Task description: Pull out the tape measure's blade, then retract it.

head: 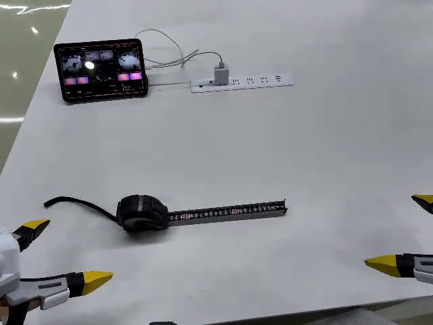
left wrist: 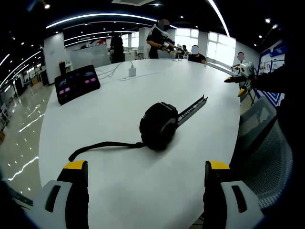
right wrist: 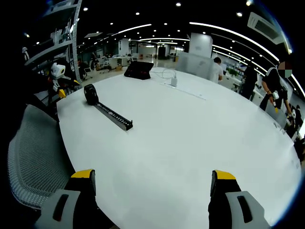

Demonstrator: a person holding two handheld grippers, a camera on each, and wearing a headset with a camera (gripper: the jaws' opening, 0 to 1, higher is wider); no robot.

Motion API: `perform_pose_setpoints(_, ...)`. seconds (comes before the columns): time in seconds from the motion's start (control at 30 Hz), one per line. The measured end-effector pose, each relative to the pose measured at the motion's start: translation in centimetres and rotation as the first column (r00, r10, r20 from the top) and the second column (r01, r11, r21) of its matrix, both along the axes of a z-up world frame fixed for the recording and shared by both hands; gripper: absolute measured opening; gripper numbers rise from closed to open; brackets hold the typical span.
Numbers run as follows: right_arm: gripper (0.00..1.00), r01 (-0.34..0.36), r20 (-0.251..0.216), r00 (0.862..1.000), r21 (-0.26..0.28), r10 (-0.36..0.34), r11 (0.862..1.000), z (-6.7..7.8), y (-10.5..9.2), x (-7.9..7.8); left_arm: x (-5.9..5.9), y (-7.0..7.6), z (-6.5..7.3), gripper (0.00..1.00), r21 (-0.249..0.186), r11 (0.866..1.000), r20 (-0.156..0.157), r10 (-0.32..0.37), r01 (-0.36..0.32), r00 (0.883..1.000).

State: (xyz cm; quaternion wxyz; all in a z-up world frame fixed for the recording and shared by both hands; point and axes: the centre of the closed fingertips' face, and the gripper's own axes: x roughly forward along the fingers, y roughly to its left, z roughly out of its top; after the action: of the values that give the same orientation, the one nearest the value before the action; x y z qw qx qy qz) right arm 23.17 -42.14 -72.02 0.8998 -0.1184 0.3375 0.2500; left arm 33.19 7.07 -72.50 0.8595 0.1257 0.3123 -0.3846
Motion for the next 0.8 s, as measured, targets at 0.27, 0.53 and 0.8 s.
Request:
perform_pose_setpoints(0.27,0.99,0.007,-0.01,1.0,-0.003,-0.007,1.0,-0.06,-0.37,-0.44,-0.04,0.14,0.3,0.99,-0.003,1.0,0.008,-0.002,0.002,1.0)
perform_pose_setpoints(0.53,0.99,0.009,-0.013,1.0,-0.01,-0.009,1.0,-0.13,-0.57,-0.7,0.16,-0.27,0.72,0.99,-0.013,1.0,0.01,-0.006,0.006,1.0)
perform_pose_setpoints(0.8,0.99,0.01,-0.016,1.0,-0.006,-0.01,1.0,-0.18,-0.68,-0.9,0.44,-0.57,0.93,0.99,-0.015,1.0,0.013,-0.013,0.013,1.0)
